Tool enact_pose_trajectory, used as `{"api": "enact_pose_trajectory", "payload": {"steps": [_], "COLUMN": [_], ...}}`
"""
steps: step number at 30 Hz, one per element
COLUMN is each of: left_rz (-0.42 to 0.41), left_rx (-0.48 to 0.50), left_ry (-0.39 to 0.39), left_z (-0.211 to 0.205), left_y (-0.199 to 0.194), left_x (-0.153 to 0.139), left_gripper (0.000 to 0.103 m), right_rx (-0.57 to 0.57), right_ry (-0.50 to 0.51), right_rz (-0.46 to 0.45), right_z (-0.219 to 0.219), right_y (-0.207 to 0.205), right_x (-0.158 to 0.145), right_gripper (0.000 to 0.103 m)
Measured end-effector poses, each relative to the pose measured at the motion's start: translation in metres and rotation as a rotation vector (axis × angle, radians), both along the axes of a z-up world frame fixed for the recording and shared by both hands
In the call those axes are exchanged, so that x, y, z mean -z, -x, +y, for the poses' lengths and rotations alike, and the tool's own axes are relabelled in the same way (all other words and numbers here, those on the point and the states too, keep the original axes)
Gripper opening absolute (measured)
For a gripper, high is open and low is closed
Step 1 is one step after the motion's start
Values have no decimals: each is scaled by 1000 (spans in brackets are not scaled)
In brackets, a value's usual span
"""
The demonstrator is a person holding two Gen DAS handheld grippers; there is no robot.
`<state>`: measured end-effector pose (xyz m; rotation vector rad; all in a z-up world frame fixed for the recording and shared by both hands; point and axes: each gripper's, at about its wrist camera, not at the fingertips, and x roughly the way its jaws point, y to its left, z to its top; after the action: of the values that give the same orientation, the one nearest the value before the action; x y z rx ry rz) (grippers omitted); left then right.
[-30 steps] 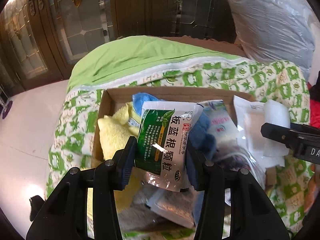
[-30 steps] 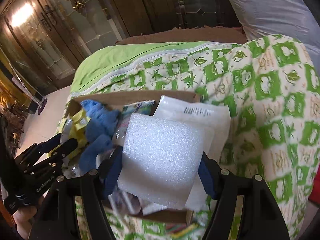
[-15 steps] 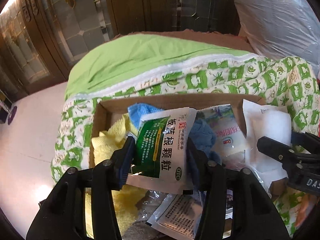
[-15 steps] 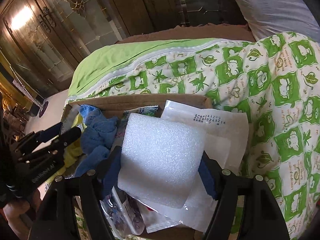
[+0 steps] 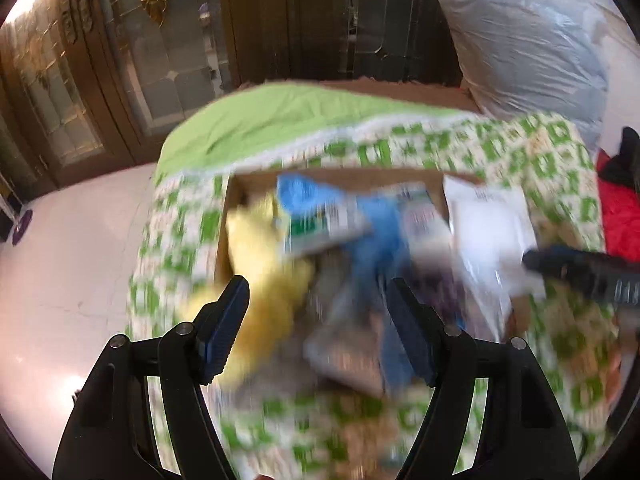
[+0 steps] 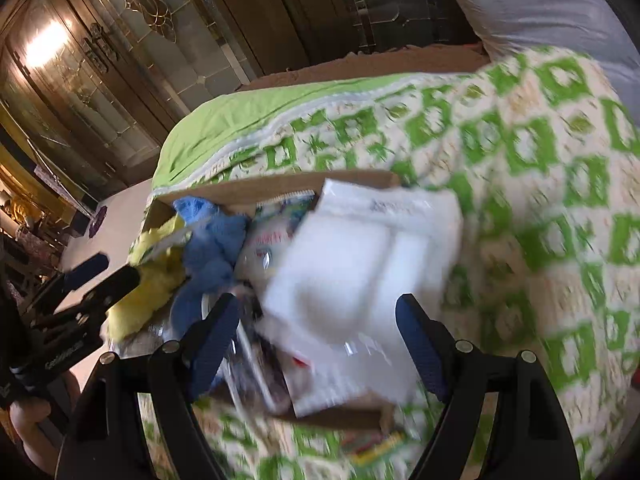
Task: Organize soft objects
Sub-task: 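Withdraw both tools from tray toward the zip bags of coloured pencils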
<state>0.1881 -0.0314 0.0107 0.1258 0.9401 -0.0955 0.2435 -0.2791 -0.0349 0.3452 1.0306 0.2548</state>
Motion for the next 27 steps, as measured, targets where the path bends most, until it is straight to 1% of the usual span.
{"api": "enact_pose_trajectory", "payload": {"steps": [1, 3, 5, 7, 8, 10, 13, 15, 17, 20, 22, 24, 27], "left_rz": [8, 37, 95, 156, 176, 169, 143, 153, 174, 184, 191, 204, 214], "left_rx": [-6, -12, -20, -27, -29, -30, -32, -41, -50, -53, -54, -53, -49], "left_ry": [17, 54, 85, 107, 121, 134, 156, 176, 194, 170, 152, 142, 124], "left_z": [4, 10, 14, 14, 14, 12, 10, 11, 11, 8, 5, 2, 0], "left_y": [20, 46, 69, 80, 84, 88, 97, 101, 102, 103, 103, 102, 102], "left_x": [6, 21, 42, 58, 62, 59, 53, 55, 59, 63, 67, 71, 76], "left_gripper": [72, 72, 72, 72, 72, 72, 72, 72, 72, 72, 72, 72, 72], "right_rx": [1, -3, 0, 14, 22, 33, 40, 44, 55, 71, 73, 70, 62], "right_ry": [-4, -16, -33, -57, -73, -96, -99, -78, -89, -134, -144, -133, -90], "right_rz": [10, 33, 52, 83, 100, 111, 127, 116, 113, 128, 141, 150, 175], "right_z": [-4, -11, -14, -15, -14, -11, -6, -4, -6, -10, -13, -11, -3], "right_y": [9, 30, 47, 65, 74, 87, 98, 99, 99, 98, 99, 97, 90], "right_x": [1, 5, 11, 20, 26, 34, 46, 48, 49, 51, 53, 53, 56], "right_gripper": [81, 81, 81, 81, 81, 81, 81, 81, 81, 81, 80, 80, 79]}}
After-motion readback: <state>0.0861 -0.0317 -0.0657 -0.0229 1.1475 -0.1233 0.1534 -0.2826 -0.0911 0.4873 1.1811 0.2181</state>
